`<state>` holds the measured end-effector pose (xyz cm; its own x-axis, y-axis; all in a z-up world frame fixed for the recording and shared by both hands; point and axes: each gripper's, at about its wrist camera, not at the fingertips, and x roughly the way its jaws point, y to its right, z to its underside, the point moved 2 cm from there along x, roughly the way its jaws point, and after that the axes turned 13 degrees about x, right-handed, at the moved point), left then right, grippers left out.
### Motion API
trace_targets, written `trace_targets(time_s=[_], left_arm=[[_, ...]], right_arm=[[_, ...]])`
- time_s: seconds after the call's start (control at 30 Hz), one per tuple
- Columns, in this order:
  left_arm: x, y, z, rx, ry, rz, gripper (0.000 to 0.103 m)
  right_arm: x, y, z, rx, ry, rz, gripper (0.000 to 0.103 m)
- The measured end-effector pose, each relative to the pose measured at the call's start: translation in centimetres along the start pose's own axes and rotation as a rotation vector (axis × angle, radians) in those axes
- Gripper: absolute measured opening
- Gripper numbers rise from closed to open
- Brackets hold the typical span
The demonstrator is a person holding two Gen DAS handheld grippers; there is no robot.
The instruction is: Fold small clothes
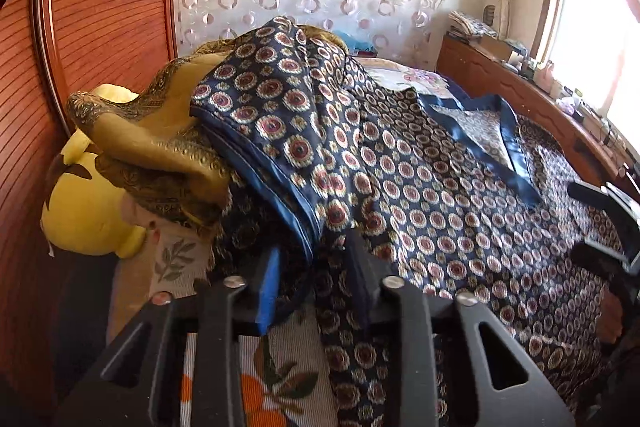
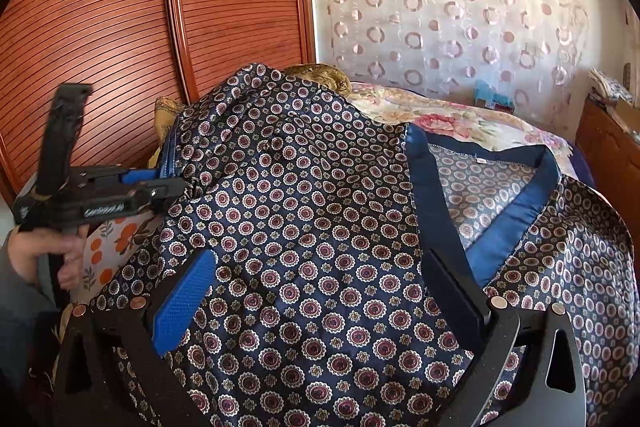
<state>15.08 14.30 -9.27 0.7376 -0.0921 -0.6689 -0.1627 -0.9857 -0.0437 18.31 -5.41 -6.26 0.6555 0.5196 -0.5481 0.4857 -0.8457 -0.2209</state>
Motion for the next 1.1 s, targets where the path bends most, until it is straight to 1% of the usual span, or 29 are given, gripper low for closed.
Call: trace_targets(time_s=[0.07, 0.13, 0.27, 0.37, 0.47, 0.53, 0.67, 0.73, 0.83, 0.87, 0.9, 0.93, 0.97, 1.0, 1.03, 1.07, 1.1], left_arm=[[0.0, -0.1, -0.5, 0.007, 0.001, 0.001, 0.007], [-0.6, 0.1, -1.2, 0.022, 0.018, 0.001, 0.004], [-1.7, 1.0, -3.2, 0.062, 0.048, 0.004, 0.003], [-2.6, 2.0, -5.0, 0.092, 0.073, 0.02, 0.003], [-3.0, 4.0, -6.5, 0.128, 0.088, 0.061, 0.003], [-3.0, 5.3, -7.5, 0.15, 0.084, 0.097, 0.003], [-3.2, 8.5, -8.4, 0.194, 0.076, 0.167, 0.003], [-3.5, 9.6, -8.5, 0.201, 0.07, 0.175, 0.003], [-3.8, 10.0, -8.2, 0.209, 0.06, 0.172, 0.004], [-3.8, 9.9, -8.0, 0.207, 0.053, 0.166, 0.005], [-3.8, 9.6, -7.6, 0.202, 0.038, 0.15, 0.018], [-3.8, 9.3, -7.3, 0.197, 0.032, 0.137, 0.028], [-3.9, 9.0, -7.0, 0.194, 0.032, 0.129, 0.042], [-4.0, 8.5, -6.5, 0.19, 0.031, 0.122, 0.051], [-4.0, 8.2, -6.1, 0.188, 0.026, 0.121, 0.056], [-3.9, 7.8, -5.5, 0.186, 0.02, 0.12, 0.067], [-4.0, 7.3, -4.9, 0.18, 0.016, 0.115, 0.074]], right_arm=[[-0.1, 0.0, 0.0, -0.001, 0.0, 0.001, 0.102], [-0.1, 0.2, 0.2, -0.006, 0.001, 0.006, 0.102], [-0.4, 0.8, 0.2, -0.001, 0.001, 0.015, 0.102], [-0.8, 1.4, 0.1, 0.016, 0.008, 0.023, 0.102], [-1.3, 2.1, -0.1, 0.032, 0.02, 0.03, 0.102], [-1.8, 2.8, -0.3, 0.042, 0.032, 0.041, 0.102], [-2.8, 4.4, -0.6, 0.08, 0.05, 0.064, 0.102], [-3.2, 5.2, -0.7, 0.096, 0.056, 0.075, 0.102], [-3.8, 6.2, -0.8, 0.113, 0.062, 0.09, 0.102], [-4.0, 6.5, -0.7, 0.119, 0.064, 0.094, 0.102], [-4.0, 6.7, -0.8, 0.122, 0.063, 0.095, 0.102], [-4.0, 6.8, -0.9, 0.126, 0.063, 0.097, 0.102], [-4.0, 6.9, -1.0, 0.128, 0.062, 0.098, 0.102], [-4.0, 6.9, -1.1, 0.131, 0.062, 0.101, 0.102], [-4.0, 6.9, -1.2, 0.134, 0.062, 0.099, 0.102], [-3.9, 6.8, -1.2, 0.137, 0.061, 0.097, 0.102], [-3.7, 6.9, -1.2, 0.138, 0.061, 0.094, 0.102]])
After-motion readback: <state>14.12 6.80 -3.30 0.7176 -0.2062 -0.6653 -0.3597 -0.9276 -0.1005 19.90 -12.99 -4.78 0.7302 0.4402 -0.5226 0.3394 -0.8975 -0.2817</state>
